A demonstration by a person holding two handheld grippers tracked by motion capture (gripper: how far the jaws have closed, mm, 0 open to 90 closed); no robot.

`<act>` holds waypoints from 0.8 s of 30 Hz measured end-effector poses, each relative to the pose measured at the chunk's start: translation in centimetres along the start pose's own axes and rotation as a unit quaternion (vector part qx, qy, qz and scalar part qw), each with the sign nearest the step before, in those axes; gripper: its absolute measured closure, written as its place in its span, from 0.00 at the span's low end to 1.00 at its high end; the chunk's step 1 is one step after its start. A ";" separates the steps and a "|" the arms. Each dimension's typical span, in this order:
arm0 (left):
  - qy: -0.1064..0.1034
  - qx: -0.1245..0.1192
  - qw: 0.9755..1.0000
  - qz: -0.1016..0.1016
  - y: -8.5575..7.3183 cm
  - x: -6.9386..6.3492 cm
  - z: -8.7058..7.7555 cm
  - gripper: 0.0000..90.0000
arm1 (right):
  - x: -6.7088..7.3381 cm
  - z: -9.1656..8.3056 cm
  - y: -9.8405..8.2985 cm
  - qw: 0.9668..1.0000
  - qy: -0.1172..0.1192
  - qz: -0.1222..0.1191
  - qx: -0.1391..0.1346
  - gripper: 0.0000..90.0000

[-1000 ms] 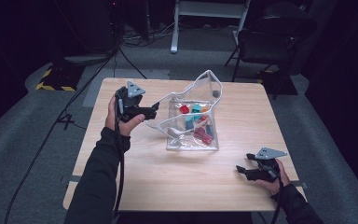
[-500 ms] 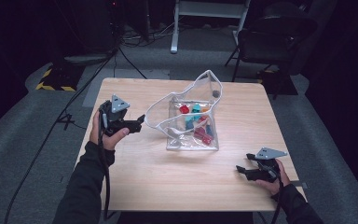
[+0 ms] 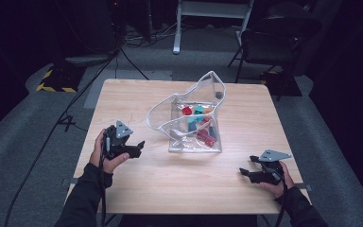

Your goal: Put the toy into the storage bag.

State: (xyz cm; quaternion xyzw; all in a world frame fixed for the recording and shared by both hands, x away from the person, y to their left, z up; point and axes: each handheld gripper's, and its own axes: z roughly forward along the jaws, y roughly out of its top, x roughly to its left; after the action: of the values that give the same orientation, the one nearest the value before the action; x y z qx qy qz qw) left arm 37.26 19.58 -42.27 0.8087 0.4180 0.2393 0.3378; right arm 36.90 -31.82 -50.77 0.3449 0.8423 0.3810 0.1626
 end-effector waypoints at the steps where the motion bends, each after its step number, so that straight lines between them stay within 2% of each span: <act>1: -0.003 0.004 1.000 -0.001 -0.6 -0.2 0.2 0.18 | 0.0 0.0 0.0 1.000 0.000 0.000 0.000 0.29; 7: -0.004 0.029 1.000 0.002 -3.3 -1.1 1.1 0.18 | 0.0 0.0 0.0 1.000 0.000 0.000 0.000 0.29; 11: -0.015 0.045 0.999 0.000 -5.0 -1.6 1.4 0.18 | 0.0 0.0 0.0 1.000 0.000 0.000 0.000 0.29; 24: -0.034 0.076 0.996 -0.008 -8.4 -2.8 1.7 0.18 | 0.0 0.0 0.0 1.000 0.000 0.000 0.000 0.29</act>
State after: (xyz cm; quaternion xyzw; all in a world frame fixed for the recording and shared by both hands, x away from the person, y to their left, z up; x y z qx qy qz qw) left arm 32.59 20.16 -49.92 0.8363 0.4296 0.1764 0.2914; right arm 36.87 -31.83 -50.77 0.3448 0.8423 0.3812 0.1626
